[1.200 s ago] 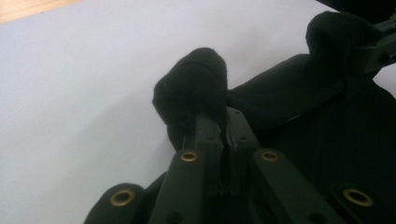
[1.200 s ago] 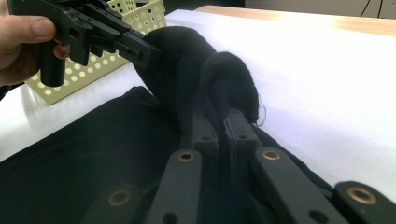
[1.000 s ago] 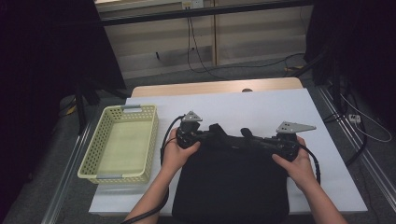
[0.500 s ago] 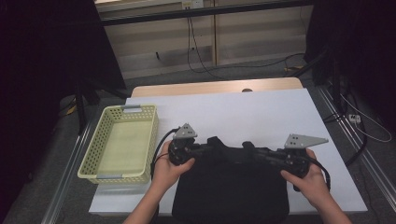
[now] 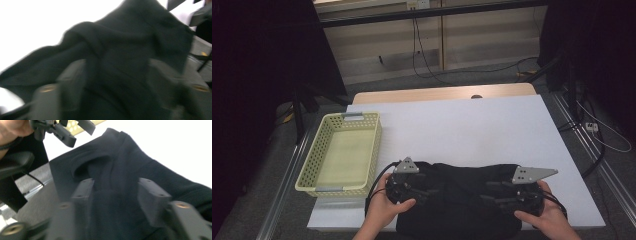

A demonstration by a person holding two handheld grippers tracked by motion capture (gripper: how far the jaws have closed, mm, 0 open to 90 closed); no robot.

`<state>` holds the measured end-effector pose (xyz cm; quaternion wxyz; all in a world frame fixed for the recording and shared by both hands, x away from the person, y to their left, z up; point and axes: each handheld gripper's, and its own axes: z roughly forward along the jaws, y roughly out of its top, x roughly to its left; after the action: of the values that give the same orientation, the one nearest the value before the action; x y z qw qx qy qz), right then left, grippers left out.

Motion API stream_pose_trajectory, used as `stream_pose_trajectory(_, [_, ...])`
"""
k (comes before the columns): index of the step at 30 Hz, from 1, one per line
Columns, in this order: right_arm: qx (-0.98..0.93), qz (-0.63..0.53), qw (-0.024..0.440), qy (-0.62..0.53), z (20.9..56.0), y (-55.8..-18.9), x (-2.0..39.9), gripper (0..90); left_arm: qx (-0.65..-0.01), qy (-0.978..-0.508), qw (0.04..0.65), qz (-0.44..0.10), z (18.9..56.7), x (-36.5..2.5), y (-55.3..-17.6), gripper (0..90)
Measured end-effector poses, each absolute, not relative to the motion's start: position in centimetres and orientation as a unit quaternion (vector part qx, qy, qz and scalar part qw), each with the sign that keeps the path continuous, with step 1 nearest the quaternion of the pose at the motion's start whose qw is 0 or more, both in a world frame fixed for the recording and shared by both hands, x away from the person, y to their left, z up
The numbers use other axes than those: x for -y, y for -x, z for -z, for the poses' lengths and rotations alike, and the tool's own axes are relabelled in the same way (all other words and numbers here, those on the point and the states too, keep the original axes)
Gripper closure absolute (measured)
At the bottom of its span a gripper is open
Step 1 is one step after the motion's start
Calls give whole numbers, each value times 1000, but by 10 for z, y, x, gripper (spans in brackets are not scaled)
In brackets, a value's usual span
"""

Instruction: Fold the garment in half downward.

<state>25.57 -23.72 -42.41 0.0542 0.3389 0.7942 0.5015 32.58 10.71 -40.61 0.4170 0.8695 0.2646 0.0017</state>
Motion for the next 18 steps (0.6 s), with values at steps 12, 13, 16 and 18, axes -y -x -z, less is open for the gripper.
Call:
stream_pose_trajectory(12, [-781,-438,150,-418,428,-290,269,351,-309,-853,418,-47,408,-119,-377,113])
stream_pose_trajectory(13, [-779,-435,156,-424,429,-292,271,350,-311,-853,417,-47,410,-120,-381,103])
stream_pose_trajectory(16, [-777,-416,179,-438,433,-298,279,351,-327,-850,409,-56,416,-122,-391,103])
stream_pose_trajectory(18, [-778,-411,182,-440,435,-300,283,352,-330,-852,401,-63,421,-124,-393,111])
